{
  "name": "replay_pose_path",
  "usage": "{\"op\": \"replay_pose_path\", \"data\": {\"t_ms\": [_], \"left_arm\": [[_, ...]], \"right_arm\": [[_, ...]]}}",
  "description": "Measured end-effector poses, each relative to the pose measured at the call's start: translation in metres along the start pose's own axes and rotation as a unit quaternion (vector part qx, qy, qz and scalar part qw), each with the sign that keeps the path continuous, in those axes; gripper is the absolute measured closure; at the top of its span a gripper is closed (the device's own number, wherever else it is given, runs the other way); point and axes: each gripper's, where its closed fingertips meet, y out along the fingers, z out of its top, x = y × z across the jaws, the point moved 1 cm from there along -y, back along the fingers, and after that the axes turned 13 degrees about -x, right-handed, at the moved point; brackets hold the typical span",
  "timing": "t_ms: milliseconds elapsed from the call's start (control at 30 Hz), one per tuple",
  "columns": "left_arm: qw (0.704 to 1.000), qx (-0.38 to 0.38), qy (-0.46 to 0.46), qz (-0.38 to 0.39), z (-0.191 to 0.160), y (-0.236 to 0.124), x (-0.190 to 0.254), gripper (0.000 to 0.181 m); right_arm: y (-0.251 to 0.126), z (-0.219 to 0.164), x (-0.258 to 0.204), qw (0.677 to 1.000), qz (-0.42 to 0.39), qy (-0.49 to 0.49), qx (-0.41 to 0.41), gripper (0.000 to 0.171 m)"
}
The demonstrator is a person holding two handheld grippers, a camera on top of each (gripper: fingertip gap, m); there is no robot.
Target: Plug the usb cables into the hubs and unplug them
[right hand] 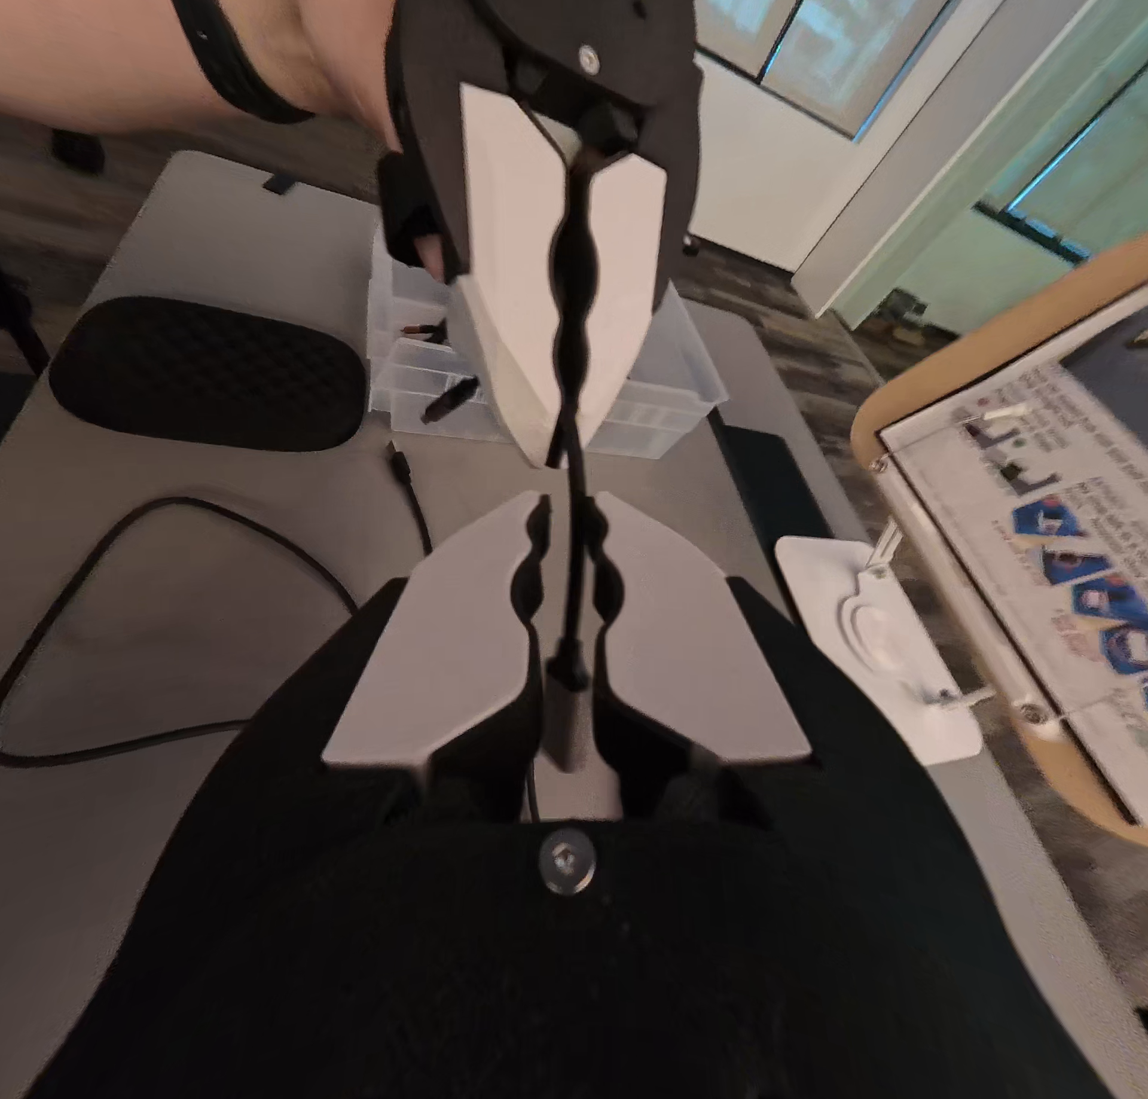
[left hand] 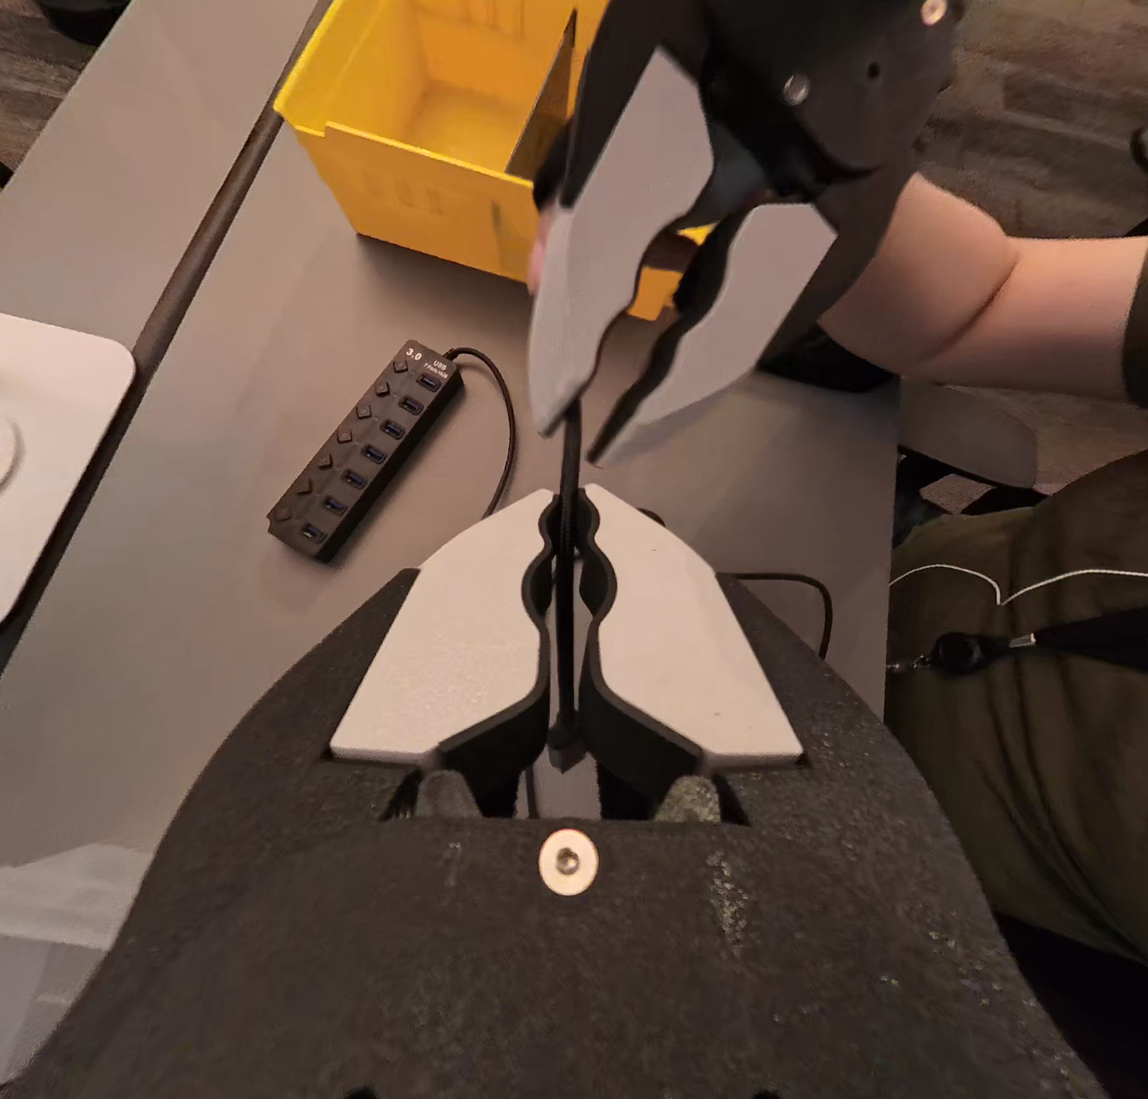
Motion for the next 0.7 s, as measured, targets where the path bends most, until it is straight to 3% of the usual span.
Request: {"op": "replay_pose_path", "data": {"t_ms": [100, 200, 367, 433, 500, 700], "left_arm": [[1.0, 0.022, 0.002, -0.008, 0.003, 0.002, 0.0, 0.178], [0.998, 0.06, 0.003, 0.014, 0.004, -0.011, -0.006, 0.157], [0.993, 0.105, -0.004, 0.051, -0.009, -0.05, -0.02, 0.16], [0.991, 0.101, 0.001, 0.082, -0.017, -0.053, -0.031, 0.162], [0.99, 0.094, 0.003, 0.103, -0.02, -0.046, -0.042, 0.162], [0.992, 0.034, 0.02, 0.124, -0.016, -0.001, -0.072, 0.151]], "right_arm": [[0.001, -0.006, 0.002, 0.998, 0.047, 0.052, 0.008, 0.166], [0.0, -0.022, 0.009, 0.991, 0.047, 0.118, -0.029, 0.166], [-0.003, -0.099, 0.012, 0.932, -0.093, 0.308, -0.163, 0.166], [-0.004, -0.125, -0.005, 0.912, -0.129, 0.335, -0.196, 0.166], [-0.002, -0.149, -0.019, 0.893, -0.157, 0.36, -0.22, 0.166], [0.014, -0.19, -0.053, 0.864, -0.109, 0.415, -0.265, 0.166]]}}
